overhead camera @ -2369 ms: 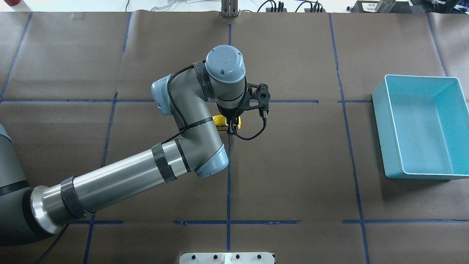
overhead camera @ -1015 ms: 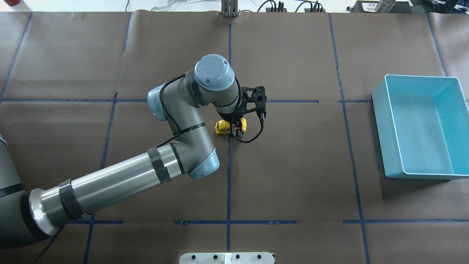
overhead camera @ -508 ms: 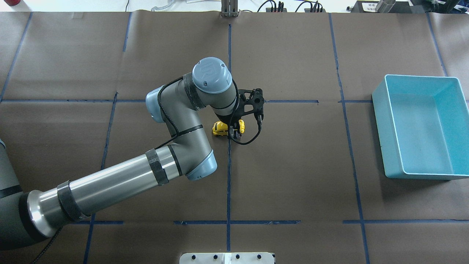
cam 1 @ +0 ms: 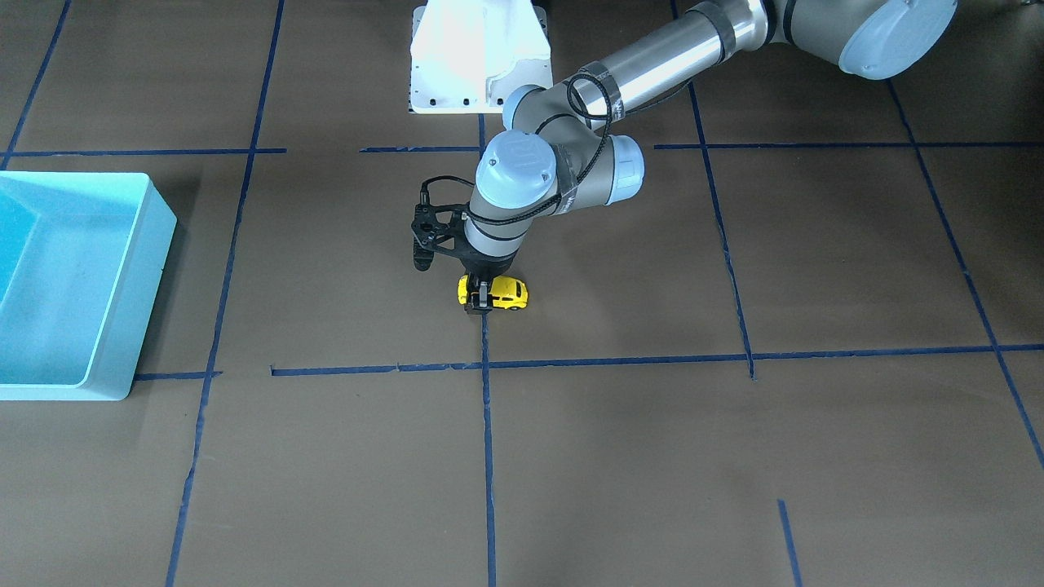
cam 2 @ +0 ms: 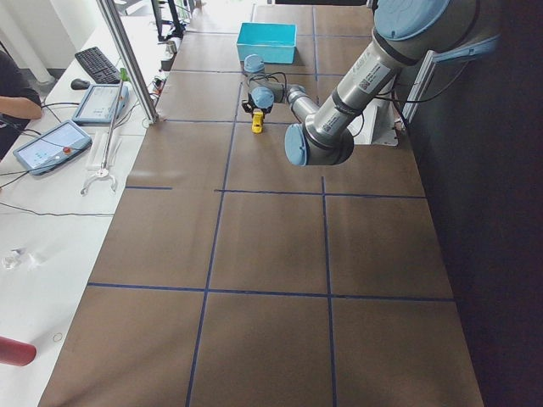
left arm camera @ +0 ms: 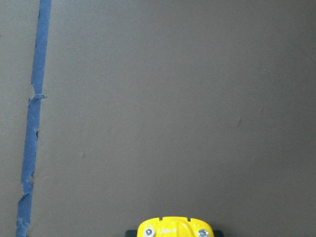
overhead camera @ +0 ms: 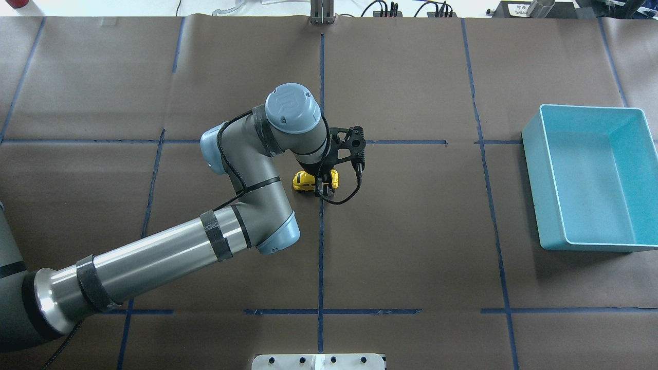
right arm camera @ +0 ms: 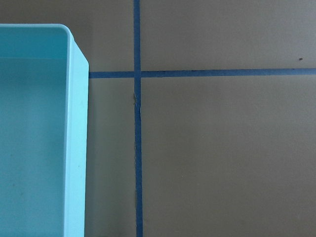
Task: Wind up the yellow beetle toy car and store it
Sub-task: 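Drag the car backward along the table with the left gripper to wind it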
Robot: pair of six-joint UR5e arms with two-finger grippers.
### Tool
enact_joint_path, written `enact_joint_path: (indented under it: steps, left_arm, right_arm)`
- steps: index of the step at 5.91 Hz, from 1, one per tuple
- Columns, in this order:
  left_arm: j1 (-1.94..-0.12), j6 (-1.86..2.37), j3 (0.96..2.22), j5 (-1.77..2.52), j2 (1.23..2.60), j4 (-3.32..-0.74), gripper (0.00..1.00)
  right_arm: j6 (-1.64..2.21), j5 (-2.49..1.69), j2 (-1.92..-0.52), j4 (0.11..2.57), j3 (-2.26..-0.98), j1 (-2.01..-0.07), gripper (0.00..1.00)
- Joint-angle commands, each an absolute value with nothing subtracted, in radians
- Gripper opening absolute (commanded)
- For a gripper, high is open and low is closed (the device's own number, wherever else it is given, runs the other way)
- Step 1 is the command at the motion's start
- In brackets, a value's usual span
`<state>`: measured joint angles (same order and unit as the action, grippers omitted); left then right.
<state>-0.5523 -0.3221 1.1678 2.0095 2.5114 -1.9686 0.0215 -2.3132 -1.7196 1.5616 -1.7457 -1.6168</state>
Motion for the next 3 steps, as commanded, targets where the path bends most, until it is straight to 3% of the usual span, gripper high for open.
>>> enact_joint_path:
  steps: [1,3]
  left_arm:
    - [-0.552,-0.322,1.176,2.010,2.494,-1.971,0.00]
    - [-0.552,-0.322,1.209,2.010,2.465,-1.971,0.00]
  right_arm:
    - [0.021,-2.313,-1.720,1.562,-1.746,-1.617,1.00]
    - [0.021,-2.313,-1.720,1.562,-1.746,-1.617,1.00]
